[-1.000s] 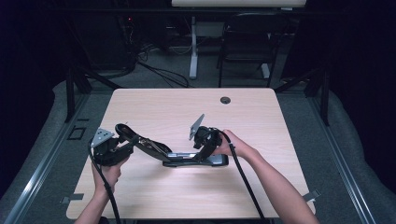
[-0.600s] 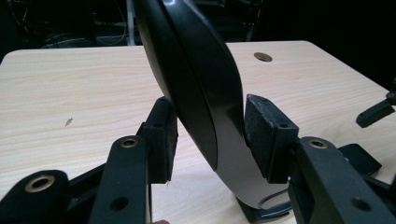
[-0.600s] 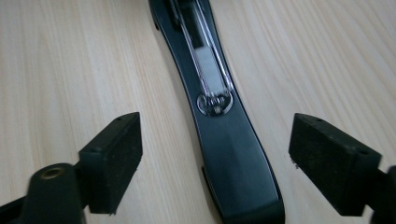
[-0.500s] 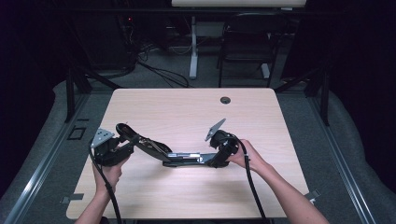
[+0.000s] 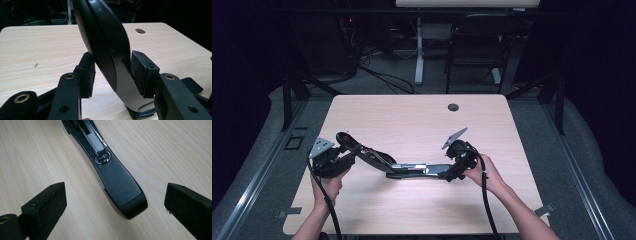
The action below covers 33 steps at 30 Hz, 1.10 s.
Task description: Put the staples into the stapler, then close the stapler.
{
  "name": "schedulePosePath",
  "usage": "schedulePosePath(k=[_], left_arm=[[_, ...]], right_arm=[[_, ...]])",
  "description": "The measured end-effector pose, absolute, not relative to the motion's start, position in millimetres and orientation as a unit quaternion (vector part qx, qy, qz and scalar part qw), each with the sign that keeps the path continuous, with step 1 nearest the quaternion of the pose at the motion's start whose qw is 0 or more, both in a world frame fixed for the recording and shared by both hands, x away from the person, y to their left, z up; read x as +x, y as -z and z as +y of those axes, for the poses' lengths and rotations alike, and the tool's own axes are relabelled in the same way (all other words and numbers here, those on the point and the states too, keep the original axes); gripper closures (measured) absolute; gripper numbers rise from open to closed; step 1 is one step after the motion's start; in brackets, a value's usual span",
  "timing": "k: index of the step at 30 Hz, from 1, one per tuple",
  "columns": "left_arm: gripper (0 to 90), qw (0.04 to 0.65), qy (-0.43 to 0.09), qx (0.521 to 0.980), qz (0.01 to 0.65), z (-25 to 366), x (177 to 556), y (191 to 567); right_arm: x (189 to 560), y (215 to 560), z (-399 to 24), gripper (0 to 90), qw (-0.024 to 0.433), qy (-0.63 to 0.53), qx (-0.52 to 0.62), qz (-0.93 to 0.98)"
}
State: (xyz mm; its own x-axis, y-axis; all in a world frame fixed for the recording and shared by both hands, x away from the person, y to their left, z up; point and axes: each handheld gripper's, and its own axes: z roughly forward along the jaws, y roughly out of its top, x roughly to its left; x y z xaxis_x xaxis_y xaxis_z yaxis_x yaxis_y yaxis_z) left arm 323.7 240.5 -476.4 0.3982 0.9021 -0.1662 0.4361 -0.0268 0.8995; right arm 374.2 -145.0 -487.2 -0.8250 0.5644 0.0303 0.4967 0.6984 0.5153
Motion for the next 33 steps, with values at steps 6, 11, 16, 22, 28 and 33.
schedulePosePath(k=[6,11,16,22,28,33], left_arm=[[56.9,0.495,-0.244,0.674,0.490,235.6,324.0,474.4],[57.2,0.494,-0.246,0.677,0.487,233.4,322.8,472.9],[57.9,0.498,-0.255,0.675,0.481,226.3,324.2,470.5],[58.9,0.504,-0.271,0.680,0.457,212.0,324.9,466.3],[59.4,0.501,-0.280,0.690,0.442,202.5,324.1,462.5],[60.0,0.511,-0.277,0.689,0.433,196.8,324.4,461.9]], right_arm=[[376.9,485.3,-140.2,5.4,0.078,-0.257,0.288,0.919],[376.8,488.3,-139.5,6.0,0.076,-0.257,0.290,0.919],[377.0,488.2,-140.6,6.6,0.085,-0.253,0.287,0.920],[377.5,484.4,-143.3,7.5,0.093,-0.257,0.293,0.916],[378.9,486.1,-144.3,12.8,0.099,-0.252,0.293,0.917],[378.8,486.8,-146.3,13.3,0.100,-0.251,0.296,0.916]])
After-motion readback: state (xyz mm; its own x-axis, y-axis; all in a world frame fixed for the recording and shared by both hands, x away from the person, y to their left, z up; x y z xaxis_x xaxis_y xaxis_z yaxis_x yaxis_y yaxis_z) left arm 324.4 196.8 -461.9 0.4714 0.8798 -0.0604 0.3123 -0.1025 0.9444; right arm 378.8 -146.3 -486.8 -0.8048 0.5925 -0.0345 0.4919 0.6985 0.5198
